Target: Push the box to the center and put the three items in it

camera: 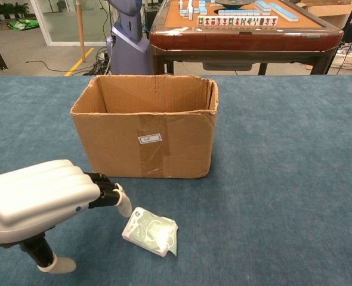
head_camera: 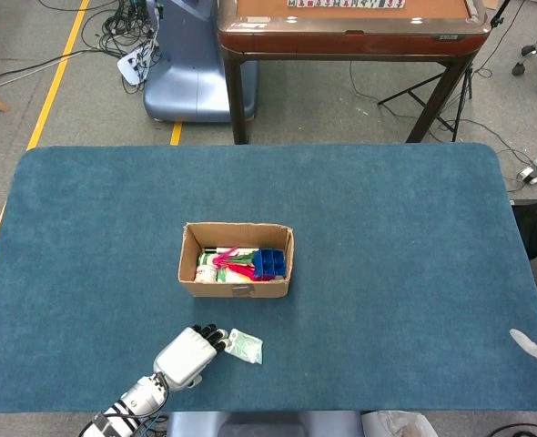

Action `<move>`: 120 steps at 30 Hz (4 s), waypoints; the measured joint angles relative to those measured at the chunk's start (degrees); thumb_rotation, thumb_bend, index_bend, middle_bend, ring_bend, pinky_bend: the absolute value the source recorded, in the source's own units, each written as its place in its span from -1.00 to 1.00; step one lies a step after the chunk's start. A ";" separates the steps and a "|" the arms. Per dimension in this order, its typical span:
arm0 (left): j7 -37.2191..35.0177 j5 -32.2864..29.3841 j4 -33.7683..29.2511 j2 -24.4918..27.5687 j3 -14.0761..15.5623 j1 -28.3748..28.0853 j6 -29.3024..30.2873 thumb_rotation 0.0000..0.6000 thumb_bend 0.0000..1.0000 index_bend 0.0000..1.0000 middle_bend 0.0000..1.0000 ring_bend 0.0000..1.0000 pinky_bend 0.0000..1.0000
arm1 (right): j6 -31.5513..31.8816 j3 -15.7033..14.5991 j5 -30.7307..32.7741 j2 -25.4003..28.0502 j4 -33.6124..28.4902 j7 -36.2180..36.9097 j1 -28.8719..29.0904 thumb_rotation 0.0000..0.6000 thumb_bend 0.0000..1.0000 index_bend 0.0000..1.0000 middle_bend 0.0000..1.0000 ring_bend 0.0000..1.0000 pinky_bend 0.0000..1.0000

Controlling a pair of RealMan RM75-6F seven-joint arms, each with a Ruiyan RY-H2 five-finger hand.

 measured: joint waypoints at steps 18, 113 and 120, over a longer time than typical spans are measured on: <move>2.90 -6.83 0.87 -5.56 -1.80 -3.96 -1.08 1.00 -0.81 -0.50 -0.50 -0.54 -0.15 | 5.54 0.59 -0.41 0.53 1.77 4.20 -2.87 1.00 -0.93 -0.71 -0.63 -0.94 -0.79; -5.17 -5.90 -0.79 -2.61 -0.75 -6.53 11.93 1.00 -0.21 0.13 0.08 -0.48 -0.25 | 5.17 2.10 -0.03 0.00 1.83 5.84 -3.17 1.00 -0.93 -0.71 -0.63 -0.94 -0.79; -0.73 -4.53 -8.53 5.02 -1.62 -4.45 17.17 1.00 -0.21 0.13 0.08 -0.48 -0.25 | 4.16 1.98 -0.22 -0.29 1.46 4.63 -2.68 1.00 -0.93 -0.71 -0.63 -0.94 -0.79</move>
